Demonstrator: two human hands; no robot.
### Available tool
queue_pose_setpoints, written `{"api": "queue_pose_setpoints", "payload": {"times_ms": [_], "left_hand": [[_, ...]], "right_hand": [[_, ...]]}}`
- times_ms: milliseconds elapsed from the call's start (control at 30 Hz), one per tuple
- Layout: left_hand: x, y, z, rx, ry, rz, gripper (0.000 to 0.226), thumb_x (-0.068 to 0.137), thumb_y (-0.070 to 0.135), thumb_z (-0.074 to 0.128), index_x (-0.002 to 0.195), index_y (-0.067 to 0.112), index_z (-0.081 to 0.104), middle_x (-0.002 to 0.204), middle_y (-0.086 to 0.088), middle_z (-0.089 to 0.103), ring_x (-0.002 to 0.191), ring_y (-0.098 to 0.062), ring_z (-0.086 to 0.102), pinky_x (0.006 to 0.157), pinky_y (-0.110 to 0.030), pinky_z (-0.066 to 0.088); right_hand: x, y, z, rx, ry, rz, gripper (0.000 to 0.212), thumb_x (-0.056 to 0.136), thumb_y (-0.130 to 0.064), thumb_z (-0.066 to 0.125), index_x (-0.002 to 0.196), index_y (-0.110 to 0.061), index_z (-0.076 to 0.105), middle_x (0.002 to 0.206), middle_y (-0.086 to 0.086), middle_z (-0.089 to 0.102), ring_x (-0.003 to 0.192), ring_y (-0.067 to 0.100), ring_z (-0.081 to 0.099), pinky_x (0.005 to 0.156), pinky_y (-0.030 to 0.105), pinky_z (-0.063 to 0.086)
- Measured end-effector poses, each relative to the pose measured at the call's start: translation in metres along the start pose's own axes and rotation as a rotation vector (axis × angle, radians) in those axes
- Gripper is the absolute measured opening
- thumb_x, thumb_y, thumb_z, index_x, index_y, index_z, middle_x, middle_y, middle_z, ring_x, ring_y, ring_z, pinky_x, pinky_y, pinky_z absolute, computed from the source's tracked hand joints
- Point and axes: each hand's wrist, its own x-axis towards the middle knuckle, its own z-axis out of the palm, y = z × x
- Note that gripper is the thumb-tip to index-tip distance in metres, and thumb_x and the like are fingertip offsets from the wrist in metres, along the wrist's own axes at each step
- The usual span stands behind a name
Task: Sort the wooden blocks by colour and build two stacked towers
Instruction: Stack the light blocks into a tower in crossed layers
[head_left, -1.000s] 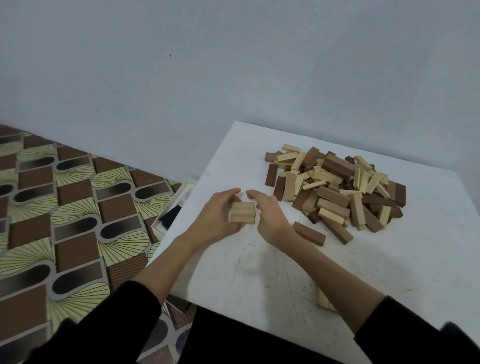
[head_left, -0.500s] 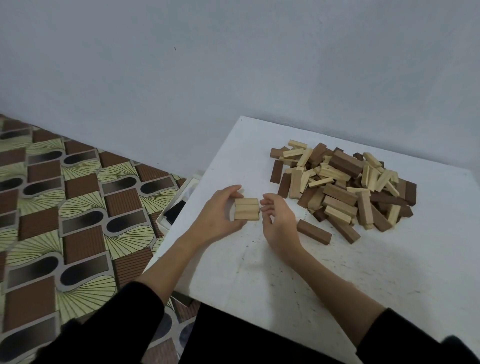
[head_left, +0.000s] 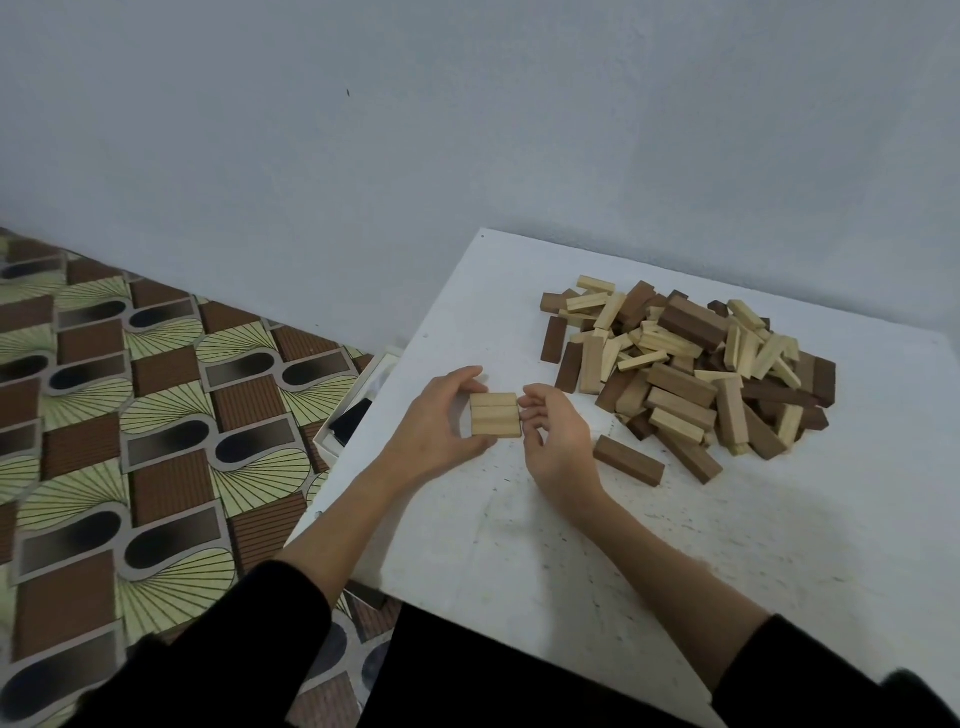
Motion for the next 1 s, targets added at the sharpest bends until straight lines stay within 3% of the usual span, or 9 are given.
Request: {"api": "queue_pose_setpoints", "payload": {"times_ms": [233, 433, 600, 733, 900, 1000], "left_hand": [[0.0, 0.0, 0.0, 0.003, -0.006, 0.004, 0.075, 0.069, 0.014, 0.082, 0.135, 0.02, 0.046, 0.119, 0.011, 0.058, 0.109, 0.018, 0.041, 0.091, 0.003, 0.024], [0.0, 0.0, -0.001, -0.005, -0.015, -0.005, 0.079, 0.068, 0.016, 0.083, 0.136, 0.022, 0.044, 0.12, 0.014, 0.057, 0.115, 0.003, 0.044, 0.093, 0.001, 0.024], [-0.001, 0.001, -0.001, -0.005, -0.016, -0.011, 0.075, 0.07, 0.014, 0.08, 0.135, 0.021, 0.045, 0.119, 0.011, 0.057, 0.116, -0.001, 0.045, 0.094, -0.001, 0.026], [0.001, 0.007, -0.003, 0.009, -0.024, -0.043, 0.075, 0.069, 0.013, 0.08, 0.134, 0.019, 0.044, 0.118, 0.005, 0.056, 0.112, -0.005, 0.045, 0.088, 0.001, 0.027], [-0.001, 0.034, -0.004, -0.009, -0.006, 0.005, 0.075, 0.069, 0.018, 0.081, 0.133, 0.023, 0.042, 0.112, 0.011, 0.056, 0.106, -0.003, 0.044, 0.086, 0.001, 0.028], [-0.004, 0.057, 0.004, -0.075, -0.074, 0.118, 0.076, 0.068, 0.013, 0.082, 0.13, 0.028, 0.041, 0.111, 0.007, 0.06, 0.108, -0.01, 0.051, 0.097, -0.013, 0.035]], "right_hand": [[0.0, -0.001, -0.001, -0.005, -0.011, 0.021, 0.04, 0.079, 0.016, 0.053, 0.117, 0.004, 0.053, 0.099, 0.011, 0.057, 0.086, 0.021, 0.057, 0.083, 0.024, 0.049], [0.001, 0.001, 0.0, -0.025, -0.006, -0.012, 0.04, 0.078, 0.018, 0.054, 0.116, 0.007, 0.053, 0.098, 0.012, 0.057, 0.083, 0.019, 0.057, 0.08, 0.021, 0.049], [0.003, -0.006, -0.003, -0.007, -0.063, 0.131, 0.047, 0.082, 0.014, 0.049, 0.127, 0.001, 0.046, 0.11, 0.011, 0.054, 0.087, 0.013, 0.053, 0.08, 0.014, 0.044], [0.009, -0.011, -0.008, -0.048, -0.195, 0.206, 0.058, 0.081, 0.009, 0.052, 0.135, -0.006, 0.038, 0.124, 0.006, 0.049, 0.095, 0.012, 0.051, 0.085, 0.023, 0.046], [0.008, -0.019, -0.038, -0.123, -0.247, -0.103, 0.062, 0.079, 0.002, 0.065, 0.134, 0.005, 0.037, 0.129, 0.018, 0.045, 0.116, 0.021, 0.044, 0.095, 0.01, 0.027], [0.0, -0.026, -0.073, -0.11, -0.231, -0.088, 0.062, 0.08, -0.005, 0.068, 0.134, -0.002, 0.04, 0.127, 0.012, 0.049, 0.114, 0.015, 0.044, 0.095, 0.011, 0.031]]}}
